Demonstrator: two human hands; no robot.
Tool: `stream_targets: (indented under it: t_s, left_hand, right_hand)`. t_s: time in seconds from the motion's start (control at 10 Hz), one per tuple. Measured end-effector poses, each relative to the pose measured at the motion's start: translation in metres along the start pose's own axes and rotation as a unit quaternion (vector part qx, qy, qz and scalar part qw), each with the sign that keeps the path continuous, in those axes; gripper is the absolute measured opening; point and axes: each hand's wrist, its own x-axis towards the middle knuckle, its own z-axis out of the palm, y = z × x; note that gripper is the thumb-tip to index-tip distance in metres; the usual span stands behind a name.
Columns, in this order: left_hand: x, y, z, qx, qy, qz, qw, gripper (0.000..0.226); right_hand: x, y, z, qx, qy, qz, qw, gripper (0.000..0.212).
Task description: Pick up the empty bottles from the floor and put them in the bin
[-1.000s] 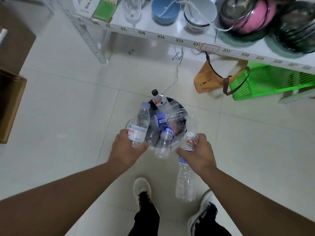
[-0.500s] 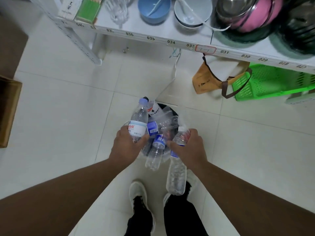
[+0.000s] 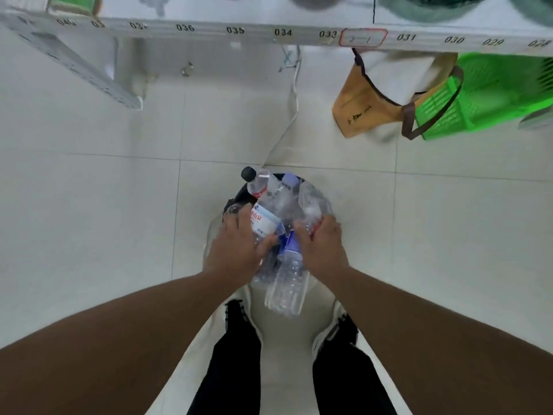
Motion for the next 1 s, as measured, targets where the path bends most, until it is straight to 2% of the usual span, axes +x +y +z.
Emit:
stream_targets:
  t_s: [0.1,0.2,0.3,0.4,0.6,0.7,1.0]
  left_hand:
    - [0.007,-0.006,0.004,0.078,0.008,0.054,0.995,0.088]
    - [0.010,0.001,0.005,0.162,0.014,0.071,0.984,0.092]
    - [0.008,0.013,0.005,0.203,0.026,0.056,0.977,0.092]
    - [0.008,0.019,-0.002,0.203,0.043,0.054,0.977,0.090]
    - [-0.003,0.012,-0.018,0.153,0.071,0.048,0.985,0.087]
    - [-0.009,0.009,-0.022,0.129,0.083,0.061,0.986,0.080]
    - [-0.014,0.009,-0.029,0.126,0.096,0.089,0.983,0.075]
  right_hand:
    - [0.015,-0.001,0.031,0.032,0.017,0.036,0.999,0.065]
    - [0.027,0.004,0.045,-0.009,0.003,0.070,0.997,0.062]
    - [0.027,0.007,0.039,-0.052,-0.017,0.083,0.995,0.063]
    - [0.018,0.003,0.028,-0.059,0.000,0.084,0.995,0.070]
    - [-0.009,-0.007,0.004,-0.079,0.027,0.053,0.995,0.053]
    - [-0.020,-0.009,-0.006,-0.088,0.063,0.052,0.993,0.059]
    - [-0.036,0.005,-0.038,-0.102,0.024,-0.005,0.995,0.056]
